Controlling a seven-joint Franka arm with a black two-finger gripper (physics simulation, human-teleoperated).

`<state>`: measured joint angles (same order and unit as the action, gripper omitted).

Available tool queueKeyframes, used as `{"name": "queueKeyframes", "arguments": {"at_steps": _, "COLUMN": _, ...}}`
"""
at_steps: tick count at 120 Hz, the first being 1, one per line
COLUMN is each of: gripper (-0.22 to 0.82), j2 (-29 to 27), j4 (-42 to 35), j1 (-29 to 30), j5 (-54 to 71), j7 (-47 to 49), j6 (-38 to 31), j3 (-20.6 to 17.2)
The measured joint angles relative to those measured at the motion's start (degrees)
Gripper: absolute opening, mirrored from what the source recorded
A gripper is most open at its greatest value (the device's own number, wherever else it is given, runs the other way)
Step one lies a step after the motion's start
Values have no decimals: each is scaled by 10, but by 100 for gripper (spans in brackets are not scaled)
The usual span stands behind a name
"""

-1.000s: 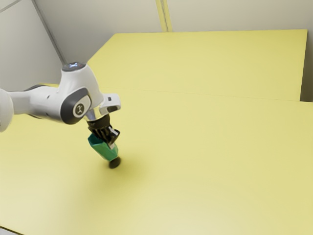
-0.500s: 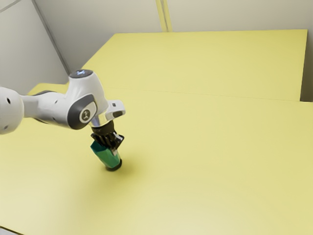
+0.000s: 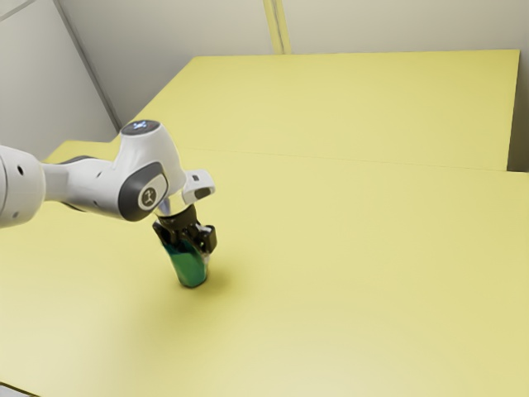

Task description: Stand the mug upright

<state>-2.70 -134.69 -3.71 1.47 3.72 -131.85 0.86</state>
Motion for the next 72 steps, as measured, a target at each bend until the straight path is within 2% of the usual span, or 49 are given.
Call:
{"name": "queueKeyframes", "arguments": {"at_steps": 13, "gripper": 43, "j2": -17, "j4": 1, "j1": 0, "j5": -1, "j7": 2, "j6": 0, "j3": 0}}
{"name": "queueKeyframes", "arguments": {"at_steps": 28, "gripper": 50, "j2": -35, "j4": 3, "j1": 0, "j5": -1, "j7": 3, "j6": 0, "j3": -1}}
{"name": "queueKeyframes", "arguments": {"at_steps": 48, "gripper": 55, "j2": -49, "j4": 19, "j1": -3, "j5": -2, "j7": 5, "j6": 10, "j3": -2}}
{"name": "queueKeyframes", "arguments": {"at_steps": 72, "gripper": 57, "j2": -40, "j4": 109, "j1": -1, "j5": -3, "j7": 7, "j6": 89, "j3": -2}}
